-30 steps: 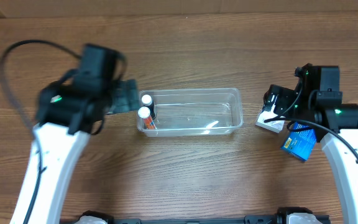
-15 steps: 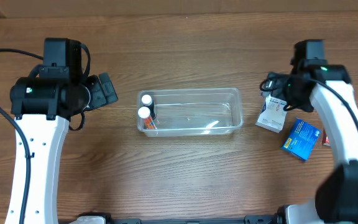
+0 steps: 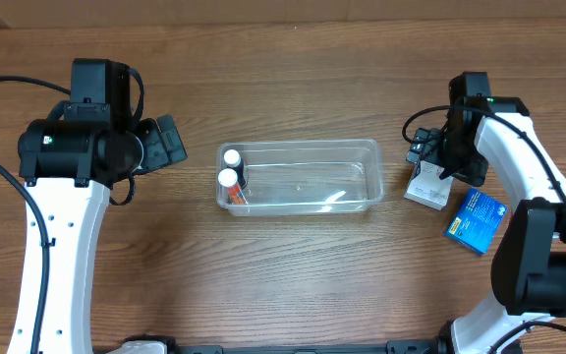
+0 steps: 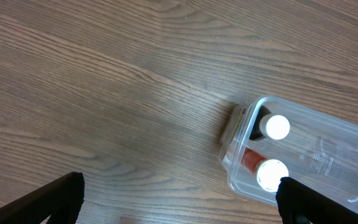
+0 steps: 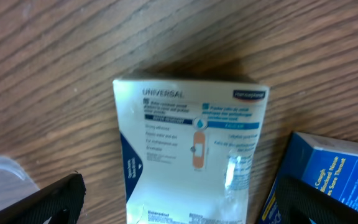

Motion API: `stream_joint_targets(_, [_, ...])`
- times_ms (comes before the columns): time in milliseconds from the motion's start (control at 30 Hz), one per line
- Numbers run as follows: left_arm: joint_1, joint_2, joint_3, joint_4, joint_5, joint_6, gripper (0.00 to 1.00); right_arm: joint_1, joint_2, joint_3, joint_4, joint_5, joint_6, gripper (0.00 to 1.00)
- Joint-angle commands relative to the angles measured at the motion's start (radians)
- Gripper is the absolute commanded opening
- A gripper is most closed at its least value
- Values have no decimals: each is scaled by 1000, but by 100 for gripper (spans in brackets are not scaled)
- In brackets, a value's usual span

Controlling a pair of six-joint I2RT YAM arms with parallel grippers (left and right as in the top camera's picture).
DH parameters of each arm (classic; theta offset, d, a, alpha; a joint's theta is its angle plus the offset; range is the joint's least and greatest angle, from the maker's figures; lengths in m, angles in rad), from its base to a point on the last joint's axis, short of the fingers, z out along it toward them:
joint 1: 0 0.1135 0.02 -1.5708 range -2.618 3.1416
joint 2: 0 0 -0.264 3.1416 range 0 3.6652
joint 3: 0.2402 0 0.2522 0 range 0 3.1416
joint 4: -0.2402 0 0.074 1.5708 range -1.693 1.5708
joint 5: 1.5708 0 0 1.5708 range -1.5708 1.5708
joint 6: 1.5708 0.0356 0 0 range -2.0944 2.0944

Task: Pack container
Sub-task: 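Grasp the white Hansaplast box with the right gripper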

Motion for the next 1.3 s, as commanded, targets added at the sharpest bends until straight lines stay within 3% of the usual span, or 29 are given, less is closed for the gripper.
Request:
stream_joint_targets(0, [4, 6, 11, -2, 13, 8, 100, -9, 0, -45, 42, 10, 5, 100])
stream_joint_targets(333, [4, 6, 11, -2, 13, 8, 100, -9, 0, -154, 185, 2, 1, 100])
stream_joint_targets(567, [4, 6, 11, -2, 13, 8, 100, -9, 20, -167, 195, 2, 1, 100])
stream_joint_targets(767, [4, 6, 11, -3, 13, 8, 100, -9, 20, -167, 191, 2, 1, 82])
stream_joint_targets(1067, [4, 6, 11, -5, 13, 9, 100, -9, 19, -153, 183, 1, 2, 70])
stream_joint_targets(1267, [4, 6, 11, -4, 12, 9, 100, -3, -13, 43, -13, -21, 5, 69])
